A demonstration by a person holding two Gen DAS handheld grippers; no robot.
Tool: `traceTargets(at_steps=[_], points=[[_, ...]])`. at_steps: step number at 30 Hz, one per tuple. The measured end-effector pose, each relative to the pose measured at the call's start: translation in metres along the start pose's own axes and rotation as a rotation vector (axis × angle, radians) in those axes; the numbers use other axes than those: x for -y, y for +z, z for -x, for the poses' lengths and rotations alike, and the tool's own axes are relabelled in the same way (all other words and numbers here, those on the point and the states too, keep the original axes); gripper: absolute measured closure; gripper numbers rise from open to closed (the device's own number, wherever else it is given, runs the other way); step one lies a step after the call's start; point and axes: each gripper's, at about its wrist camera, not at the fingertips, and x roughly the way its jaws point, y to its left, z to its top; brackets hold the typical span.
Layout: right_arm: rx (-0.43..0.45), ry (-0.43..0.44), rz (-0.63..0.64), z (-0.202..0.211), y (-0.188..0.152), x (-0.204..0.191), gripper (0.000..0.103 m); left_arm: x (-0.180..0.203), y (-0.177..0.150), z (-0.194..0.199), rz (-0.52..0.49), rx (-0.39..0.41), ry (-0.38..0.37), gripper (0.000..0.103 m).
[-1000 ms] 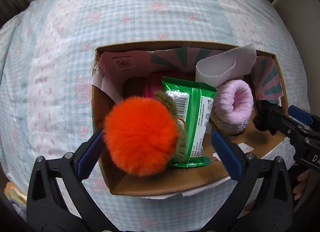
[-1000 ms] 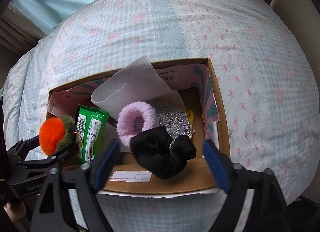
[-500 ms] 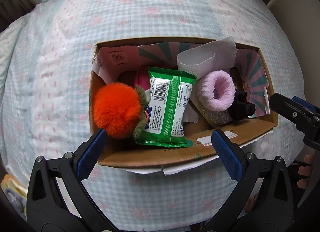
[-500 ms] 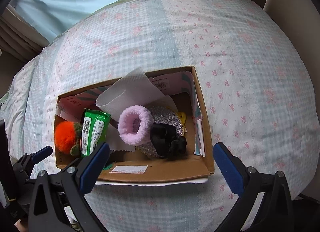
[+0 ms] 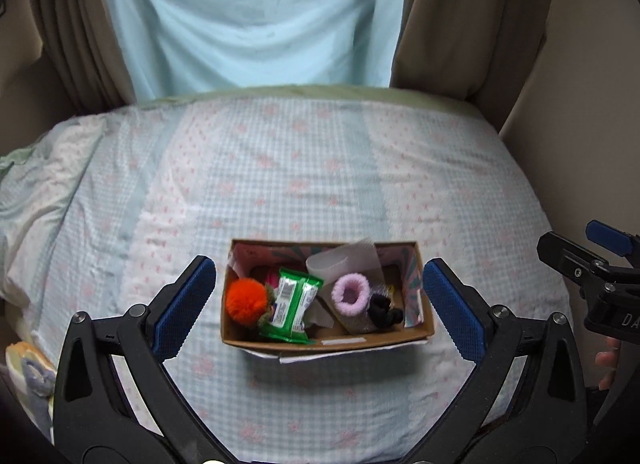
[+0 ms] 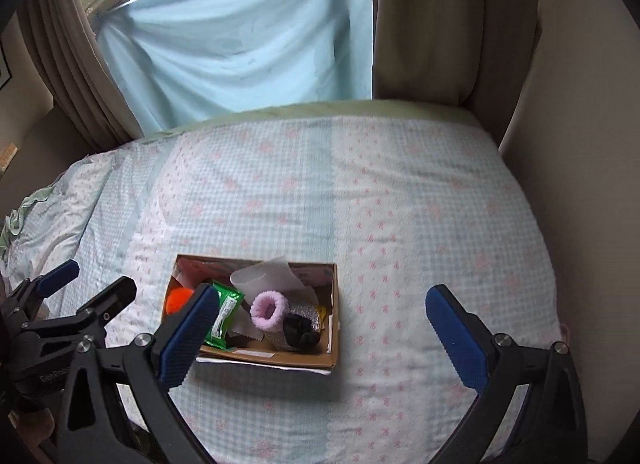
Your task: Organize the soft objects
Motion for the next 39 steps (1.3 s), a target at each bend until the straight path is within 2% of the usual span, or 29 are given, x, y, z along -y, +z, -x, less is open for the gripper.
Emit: traceTargets(at_steps=[3,5,9,14,23,39], points=[[0.111,-0.024,0.038,0.049,0.018,0.004,0.000,0.009,0.018,0.064,0.006,0.172,0.000,0.000],[0.184,-0.039,0.046,0.077,0.025,0.007,0.000,0.014,0.027,0.097,0.011,0.248,0.013,0.000],[0.284,-0.069,0.044,0.114,0.031,0.015,0.000,0.024,0.035,0.147,0.015,0.367,0.020,0.000],[0.328,-0.066,0.029,0.129,0.024,0.023,0.000,0.030,0.033,0.185,0.006,0.466,0.056,0.000],[0.377,-0.079,0.008,0.144,0.014,0.031,0.000,0.039,0.022,0.202,0.006,0.530,0.081,0.000],[0.413,-0.110,0.008,0.155,0.006,0.031,0.000,0.043,0.010,0.203,-0.013,0.526,0.088,0.000]])
